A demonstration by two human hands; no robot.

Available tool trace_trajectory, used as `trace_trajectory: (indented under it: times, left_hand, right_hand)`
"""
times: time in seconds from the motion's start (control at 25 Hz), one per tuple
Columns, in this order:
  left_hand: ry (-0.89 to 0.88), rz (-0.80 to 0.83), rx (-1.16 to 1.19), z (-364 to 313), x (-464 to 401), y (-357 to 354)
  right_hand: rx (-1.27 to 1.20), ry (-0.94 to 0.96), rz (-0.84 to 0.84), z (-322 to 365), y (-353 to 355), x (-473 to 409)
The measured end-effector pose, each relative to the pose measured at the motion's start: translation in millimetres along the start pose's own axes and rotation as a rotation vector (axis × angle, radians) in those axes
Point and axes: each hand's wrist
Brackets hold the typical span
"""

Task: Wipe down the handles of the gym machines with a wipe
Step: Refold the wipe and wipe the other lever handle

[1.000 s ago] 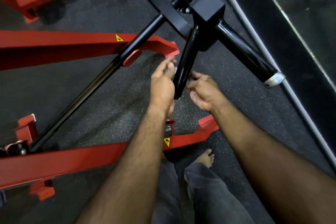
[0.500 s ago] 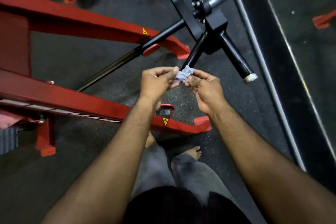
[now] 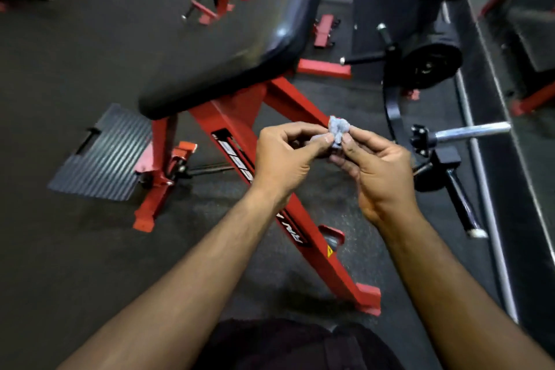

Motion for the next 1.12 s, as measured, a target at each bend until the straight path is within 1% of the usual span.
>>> trace_trajectory:
  times: [0.12, 0.2, 0.28, 0.4, 0.48, 0.56, 0.72, 0.92, 1.04, 1.12]
  left_hand:
    - [-0.108, -0.083, -0.039, -29, 13, 58]
    - [-0.138, -0.157, 0.000, -46, 27, 107]
    - [-0.144, -0.245, 0.037, -65, 41, 173]
    - [-0.144, -0.367, 0.046, -93, 61, 280]
    - [-0.144, -0.442, 0.029, -107, 75, 340]
    - [-0.135, -0.550, -0.011, -118, 93, 404]
    - [-0.144, -0.742, -0.017, -128, 114, 524]
    - [-0.153, -0.880, 0.005, -129, 99, 665]
    - [-0.145, -0.907, -0.014, -126, 67, 757]
    - [-0.118, -0.958, -0.008, -123, 42, 809]
  right_hand:
    - [0.010, 0.079, 0.090, 4, -64, 19]
    - [0.001, 0.078, 0.152, -3, -115, 31]
    - [-0.034, 0.040, 0.220, -19, -183, 48]
    - [-0.067, -0.024, 0.323, -53, -290, 76]
    - [-0.072, -0.063, 0.390, -73, -348, 93]
    - [-0.064, -0.103, 0.462, -95, -410, 113]
    - [-0.031, -0.172, 0.615, -139, -527, 133]
    - [0.010, -0.236, 0.822, -201, -670, 120]
    - [0.042, -0.267, 0.926, -241, -763, 93]
    - [0.080, -0.300, 0.971, -265, -821, 73]
Point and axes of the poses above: each hand's wrist, its own x-axis away from the middle knuckle, its own y-axis out of the back of the hand, z = x × y, and after that the axes turned 2 degrees about -x, right-handed
